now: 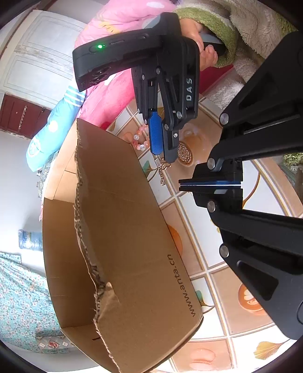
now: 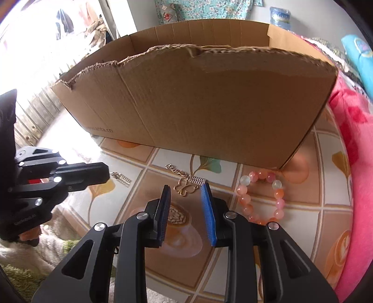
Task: Organize jewelry
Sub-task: 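Grasp the gold butterfly charm with the right tool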
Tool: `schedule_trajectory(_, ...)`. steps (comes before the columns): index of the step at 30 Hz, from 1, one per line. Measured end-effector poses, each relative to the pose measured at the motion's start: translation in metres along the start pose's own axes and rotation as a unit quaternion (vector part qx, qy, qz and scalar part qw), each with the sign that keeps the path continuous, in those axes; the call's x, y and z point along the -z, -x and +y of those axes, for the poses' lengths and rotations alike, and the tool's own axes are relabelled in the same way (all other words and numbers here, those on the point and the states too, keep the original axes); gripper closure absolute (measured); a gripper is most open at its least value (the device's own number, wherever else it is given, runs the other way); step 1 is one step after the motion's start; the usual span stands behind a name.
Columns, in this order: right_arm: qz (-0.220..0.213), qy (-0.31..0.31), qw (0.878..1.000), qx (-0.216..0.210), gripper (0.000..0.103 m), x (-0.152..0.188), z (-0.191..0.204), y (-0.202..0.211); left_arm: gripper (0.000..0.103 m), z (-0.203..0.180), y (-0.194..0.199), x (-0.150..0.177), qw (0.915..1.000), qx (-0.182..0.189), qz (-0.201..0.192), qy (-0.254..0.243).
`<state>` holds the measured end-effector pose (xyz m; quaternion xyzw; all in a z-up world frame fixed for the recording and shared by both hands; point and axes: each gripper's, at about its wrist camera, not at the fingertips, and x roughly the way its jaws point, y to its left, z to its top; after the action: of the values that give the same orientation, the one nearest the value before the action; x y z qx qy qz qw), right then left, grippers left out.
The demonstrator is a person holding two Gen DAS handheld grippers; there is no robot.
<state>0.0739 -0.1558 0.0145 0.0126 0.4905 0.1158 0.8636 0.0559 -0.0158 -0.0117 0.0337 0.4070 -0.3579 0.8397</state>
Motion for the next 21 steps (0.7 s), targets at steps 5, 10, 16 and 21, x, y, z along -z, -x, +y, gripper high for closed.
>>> schedule_trajectory(5, 0.002, 0.028, 0.999, 0.018, 0.075, -0.005, 0.011, -0.007, 0.103, 0.006, 0.001, 0.001, 1.0, 0.003, -0.003, 0.007)
schedule_trajectory(10, 0.002, 0.048, 0.998, 0.033, 0.076, -0.007, 0.026, -0.009, 0.103, 0.009, 0.0, 0.001, 0.9999, 0.005, -0.005, 0.009)
schedule_trajectory(16, 0.002, 0.05, 0.998, 0.027, 0.083, -0.007, 0.031, -0.008, 0.103, 0.011, 0.001, 0.0, 0.9999, 0.007, -0.006, 0.009)
schedule_trajectory(21, 0.003, 0.043, 0.999, 0.019, 0.083, -0.007, 0.03, -0.008, 0.103, 0.013, 0.0, 0.0, 0.9999, 0.009, -0.008, 0.012)
